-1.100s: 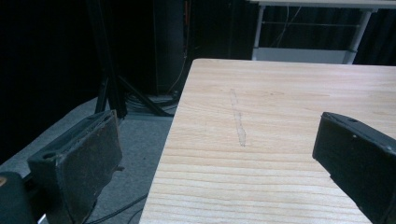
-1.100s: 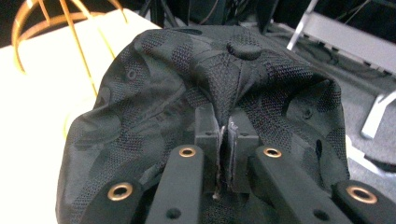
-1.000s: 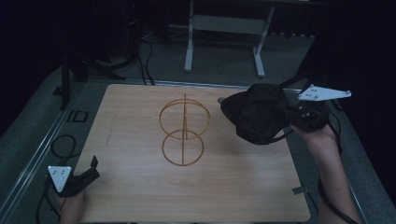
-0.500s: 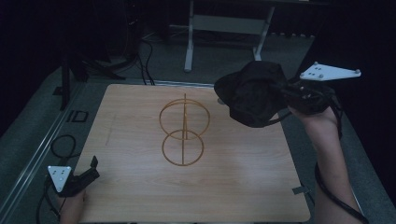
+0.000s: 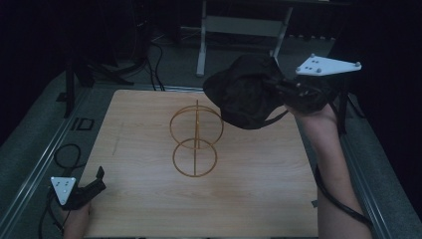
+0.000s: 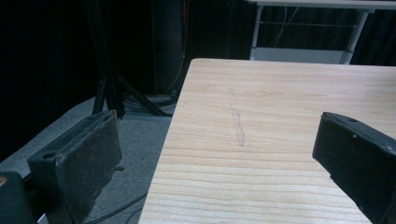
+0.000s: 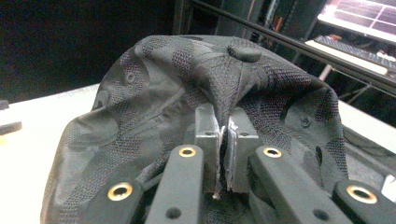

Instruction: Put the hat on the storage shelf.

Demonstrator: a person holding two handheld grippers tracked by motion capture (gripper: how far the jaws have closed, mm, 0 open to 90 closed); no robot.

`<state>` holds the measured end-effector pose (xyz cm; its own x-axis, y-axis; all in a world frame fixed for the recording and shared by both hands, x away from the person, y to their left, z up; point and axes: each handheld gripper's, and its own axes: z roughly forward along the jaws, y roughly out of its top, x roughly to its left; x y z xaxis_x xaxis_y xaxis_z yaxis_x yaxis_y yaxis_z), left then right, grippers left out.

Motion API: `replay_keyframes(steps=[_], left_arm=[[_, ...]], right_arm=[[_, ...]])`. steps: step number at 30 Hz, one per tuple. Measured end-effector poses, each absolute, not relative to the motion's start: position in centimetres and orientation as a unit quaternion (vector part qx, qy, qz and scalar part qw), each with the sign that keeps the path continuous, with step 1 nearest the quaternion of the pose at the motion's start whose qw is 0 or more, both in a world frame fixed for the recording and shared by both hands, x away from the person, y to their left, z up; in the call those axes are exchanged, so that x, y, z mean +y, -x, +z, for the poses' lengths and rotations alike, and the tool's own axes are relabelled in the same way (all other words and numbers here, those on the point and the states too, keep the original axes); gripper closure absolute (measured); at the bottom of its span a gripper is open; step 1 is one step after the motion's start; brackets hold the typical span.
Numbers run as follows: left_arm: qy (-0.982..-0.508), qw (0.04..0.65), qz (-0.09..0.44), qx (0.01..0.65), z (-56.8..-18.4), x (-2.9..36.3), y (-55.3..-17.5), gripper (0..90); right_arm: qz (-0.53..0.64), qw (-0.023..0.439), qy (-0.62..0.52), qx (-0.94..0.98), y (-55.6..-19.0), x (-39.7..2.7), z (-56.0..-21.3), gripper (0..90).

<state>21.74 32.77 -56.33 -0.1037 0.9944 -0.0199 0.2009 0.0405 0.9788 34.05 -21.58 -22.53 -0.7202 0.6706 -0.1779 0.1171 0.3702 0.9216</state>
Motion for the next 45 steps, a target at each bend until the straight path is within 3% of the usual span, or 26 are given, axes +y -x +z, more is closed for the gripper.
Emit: replay_keyframes(steps=[23,29,45], left_arm=[[-0.517,0.432,0.459,0.579,-56.3,32.8,-21.7,1.8],[-0.517,0.433,0.459,0.579,-56.3,32.8,-21.8,1.8],[-0.519,0.430,0.461,0.577,-56.3,32.8,-21.8,1.8]], right_arm=[[0.534,0.226,-0.183,0.794,-34.6,-11.5,-22.8,85.4],[0.537,0.212,-0.185,0.796,-34.8,-11.1,-23.8,85.4],[0.515,0.170,-0.219,0.811,-36.0,-11.6,-30.6,85.3]])
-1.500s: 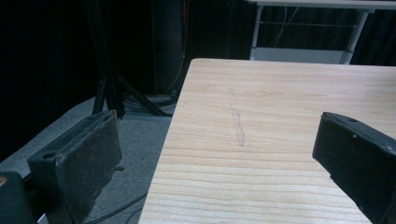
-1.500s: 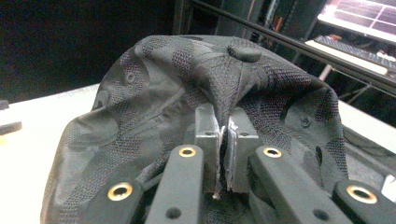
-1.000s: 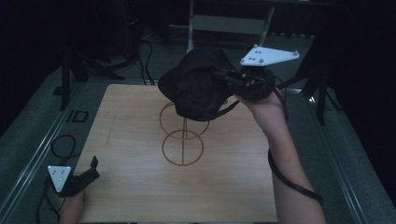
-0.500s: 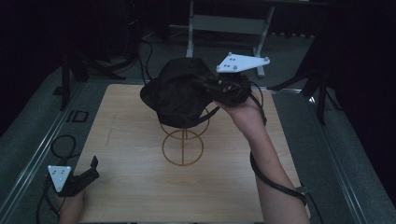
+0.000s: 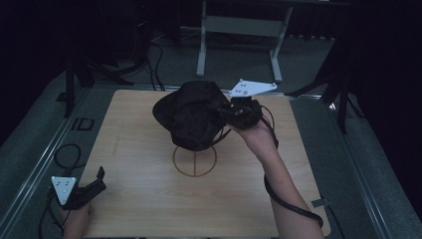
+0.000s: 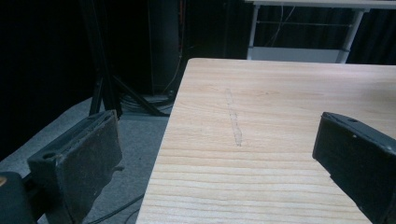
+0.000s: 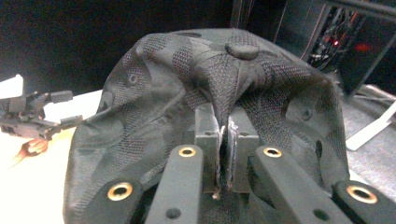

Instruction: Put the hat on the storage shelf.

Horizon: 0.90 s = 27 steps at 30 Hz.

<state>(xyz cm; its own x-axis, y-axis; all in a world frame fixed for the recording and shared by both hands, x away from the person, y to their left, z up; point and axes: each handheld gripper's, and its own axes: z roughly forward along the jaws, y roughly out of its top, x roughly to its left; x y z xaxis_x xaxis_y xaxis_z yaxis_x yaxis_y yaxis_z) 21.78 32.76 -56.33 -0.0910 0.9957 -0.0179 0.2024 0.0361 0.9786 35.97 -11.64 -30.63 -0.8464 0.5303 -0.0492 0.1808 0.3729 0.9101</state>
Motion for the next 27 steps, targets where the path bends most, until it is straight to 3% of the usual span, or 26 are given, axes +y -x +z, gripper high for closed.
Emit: replay_keyframes(steps=[13,19,27], left_arm=[[-0.520,0.430,0.460,0.577,-56.3,32.8,-21.8,1.8],[-0.522,0.430,0.459,0.576,-56.3,32.7,-21.8,1.8],[-0.523,0.430,0.459,0.576,-56.3,32.7,-21.8,1.8]], right_arm=[[0.495,0.154,-0.234,0.822,-36.7,-11.4,-34.0,83.5],[0.489,0.157,-0.247,0.821,-36.7,-11.1,-34.8,66.9],[0.483,0.152,-0.241,0.828,-36.5,-10.7,-35.8,62.2]])
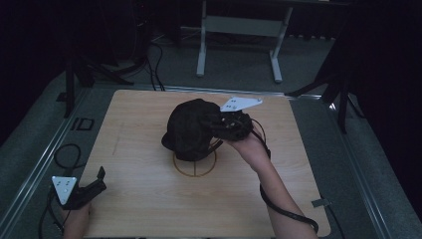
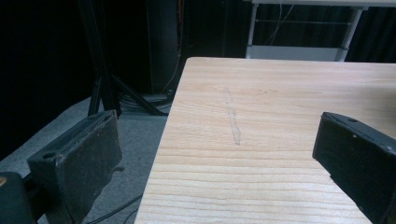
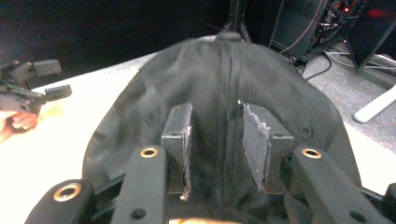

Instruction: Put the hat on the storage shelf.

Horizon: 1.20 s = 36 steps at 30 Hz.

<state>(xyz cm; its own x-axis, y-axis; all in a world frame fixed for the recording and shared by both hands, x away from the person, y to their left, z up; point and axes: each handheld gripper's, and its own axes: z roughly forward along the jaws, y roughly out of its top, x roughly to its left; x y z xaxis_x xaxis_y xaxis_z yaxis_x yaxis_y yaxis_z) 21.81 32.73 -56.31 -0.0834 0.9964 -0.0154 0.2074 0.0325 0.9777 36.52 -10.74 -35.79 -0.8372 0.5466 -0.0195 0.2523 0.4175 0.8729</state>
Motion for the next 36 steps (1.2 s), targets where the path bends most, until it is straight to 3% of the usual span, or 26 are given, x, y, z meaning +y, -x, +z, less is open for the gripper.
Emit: replay_keyframes(steps=[23,33,36], left_arm=[[-0.523,0.429,0.459,0.576,-56.3,32.7,-21.8,1.8],[-0.522,0.430,0.460,0.575,-56.3,32.7,-21.8,1.8],[-0.521,0.430,0.461,0.575,-56.3,32.7,-21.8,1.8]], right_arm=[[0.502,0.156,-0.247,0.814,-36.2,-12.0,-35.0,54.5],[0.503,0.166,-0.242,0.813,-35.7,-13.5,-34.5,30.8],[0.505,0.163,-0.242,0.812,-35.7,-13.8,-34.5,28.8]])
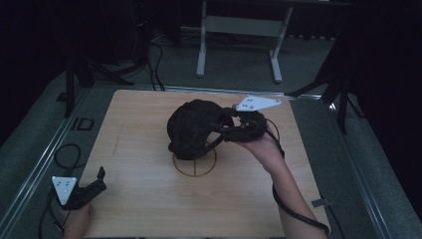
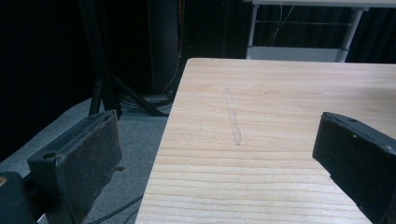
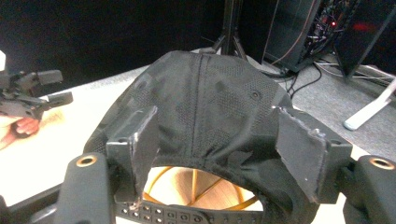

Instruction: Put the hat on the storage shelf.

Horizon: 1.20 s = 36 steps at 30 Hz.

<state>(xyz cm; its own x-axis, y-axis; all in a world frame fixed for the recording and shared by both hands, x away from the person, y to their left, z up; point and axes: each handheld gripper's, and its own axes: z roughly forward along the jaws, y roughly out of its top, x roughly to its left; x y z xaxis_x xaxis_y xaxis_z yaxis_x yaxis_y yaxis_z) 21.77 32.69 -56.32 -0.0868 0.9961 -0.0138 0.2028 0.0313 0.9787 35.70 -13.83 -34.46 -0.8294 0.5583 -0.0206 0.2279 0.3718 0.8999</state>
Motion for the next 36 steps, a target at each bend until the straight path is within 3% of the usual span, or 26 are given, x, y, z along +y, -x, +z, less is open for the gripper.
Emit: replay_keyframes(steps=[1,9,20,36], left_arm=[[-0.521,0.430,0.462,0.575,-56.3,32.7,-21.7,1.8],[-0.519,0.432,0.462,0.575,-56.3,32.8,-21.6,1.8],[-0.519,0.432,0.462,0.575,-56.3,32.8,-21.6,1.8],[-0.522,0.429,0.465,0.572,-56.3,32.6,-21.6,1.8]], right_arm=[[0.507,0.161,-0.238,0.813,-35.6,-14.3,-34.5,22.6],[0.517,0.157,-0.238,0.807,-35.6,-15.7,-34.5,16.1],[0.507,0.186,-0.265,0.799,-35.4,-19.4,-35.6,13.7],[0.482,0.210,-0.346,0.777,-35.4,-27.3,-41.1,13.6]])
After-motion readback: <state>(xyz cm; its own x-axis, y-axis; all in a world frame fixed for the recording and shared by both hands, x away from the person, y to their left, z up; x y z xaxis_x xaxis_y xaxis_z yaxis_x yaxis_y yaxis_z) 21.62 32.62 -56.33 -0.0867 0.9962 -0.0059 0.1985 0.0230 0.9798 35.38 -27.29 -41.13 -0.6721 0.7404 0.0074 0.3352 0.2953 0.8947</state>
